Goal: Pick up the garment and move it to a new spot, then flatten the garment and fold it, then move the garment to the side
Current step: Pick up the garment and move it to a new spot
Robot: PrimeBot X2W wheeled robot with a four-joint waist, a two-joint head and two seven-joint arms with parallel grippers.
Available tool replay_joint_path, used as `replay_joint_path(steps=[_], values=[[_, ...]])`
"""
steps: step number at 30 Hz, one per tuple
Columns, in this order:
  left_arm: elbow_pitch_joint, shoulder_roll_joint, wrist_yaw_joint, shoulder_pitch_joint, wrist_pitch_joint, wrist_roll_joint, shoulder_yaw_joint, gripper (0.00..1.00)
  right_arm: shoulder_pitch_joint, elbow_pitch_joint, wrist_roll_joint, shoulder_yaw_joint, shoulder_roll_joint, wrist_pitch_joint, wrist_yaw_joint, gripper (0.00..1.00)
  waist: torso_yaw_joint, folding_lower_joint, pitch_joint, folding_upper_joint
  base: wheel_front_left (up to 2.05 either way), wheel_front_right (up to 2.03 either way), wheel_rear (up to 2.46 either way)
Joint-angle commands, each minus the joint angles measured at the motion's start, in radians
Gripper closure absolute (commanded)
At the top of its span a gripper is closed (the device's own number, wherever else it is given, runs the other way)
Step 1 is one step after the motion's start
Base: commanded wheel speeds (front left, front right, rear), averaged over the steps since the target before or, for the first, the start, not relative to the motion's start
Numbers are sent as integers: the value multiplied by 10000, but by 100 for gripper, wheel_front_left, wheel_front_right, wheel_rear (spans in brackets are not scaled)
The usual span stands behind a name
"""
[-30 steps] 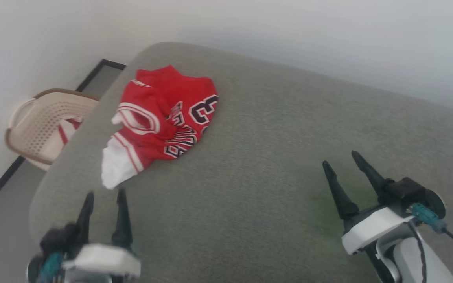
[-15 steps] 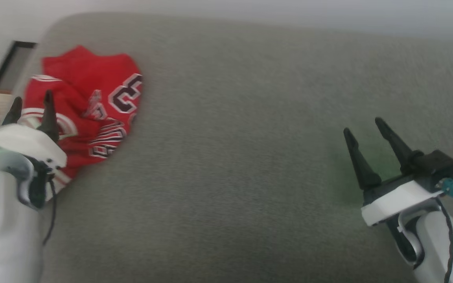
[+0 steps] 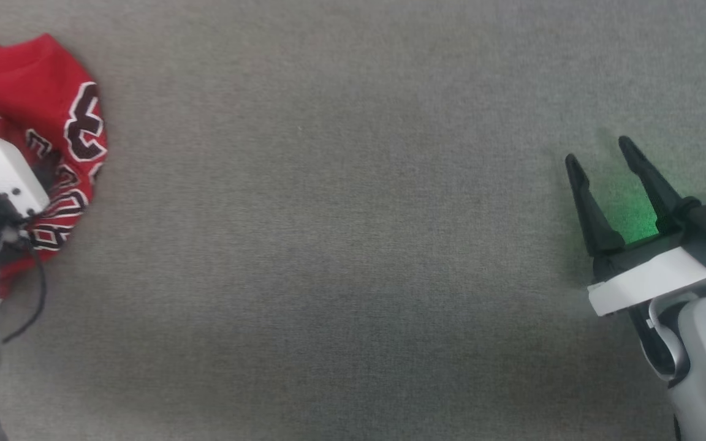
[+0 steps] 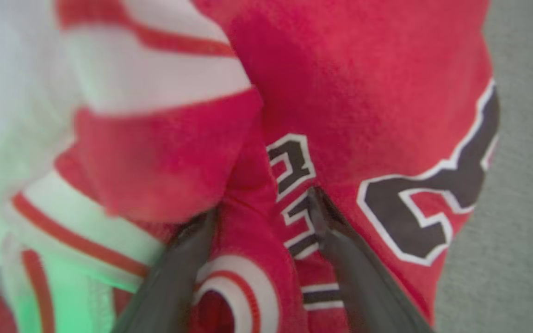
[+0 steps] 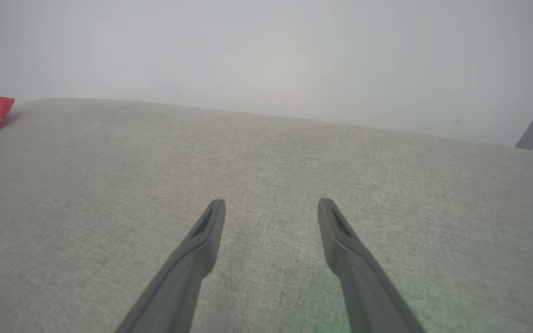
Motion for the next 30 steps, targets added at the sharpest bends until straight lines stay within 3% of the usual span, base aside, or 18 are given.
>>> replay_joint_path(steps=[1, 3, 4, 5, 6, 7, 12, 16, 21, 30], values=[[662, -594, -22, 383, 362, 1, -269, 0, -173, -131, 59, 34, -40, -26, 1, 0, -273, 0, 361, -1, 0, 0, 0], [885, -699, -23, 374, 380, 43, -365, 0, -202, -165, 61, 38, -82, -26, 1, 0, -304, 0, 391, -1, 0, 0, 0], [995, -738, -24, 378, 358, 58, -411, 14, -224, -199, 35, 49, -77, -26, 1, 0, -316, 0, 376, -1, 0, 0, 0], [1072, -768, -26, 401, 301, 85, -463, 46, -232, -226, 6, 72, -62, -26, 1, 0, -321, 0, 338, -1, 0, 0, 0], [1105, -774, -29, 428, 185, 117, -511, 60, -224, -240, -14, 92, -34, -26, 1, 0, -316, 0, 274, -1, 0, 0, 0], [1130, -761, -31, 451, 56, 129, -536, 100, -201, -245, -27, 124, -3, -24, 1, 0, -306, 0, 190, -1, 0, 0, 0], [929, -313, -43, 487, -947, 290, -705, 100, -67, -211, -37, 207, 163, -26, 1, 0, -276, 0, -308, -1, 0, 0, 0], [355, 334, -43, 237, -2397, 687, -1141, 100, 126, -60, -23, 206, 467, -24, 1, 0, -335, 0, -981, -1, 0, 0, 0], [-495, 526, -36, -33, -3429, 804, -2144, 100, 409, 178, -13, 53, 886, -26, 1, 0, -575, 0, -1732, -1, 0, 0, 0], [-3418, 477, -36, -429, -3192, -62, -5179, 100, 827, 302, 81, -588, 1564, -26, 1, 0, -1714, 0, -2275, -1, 0, 0, 0]])
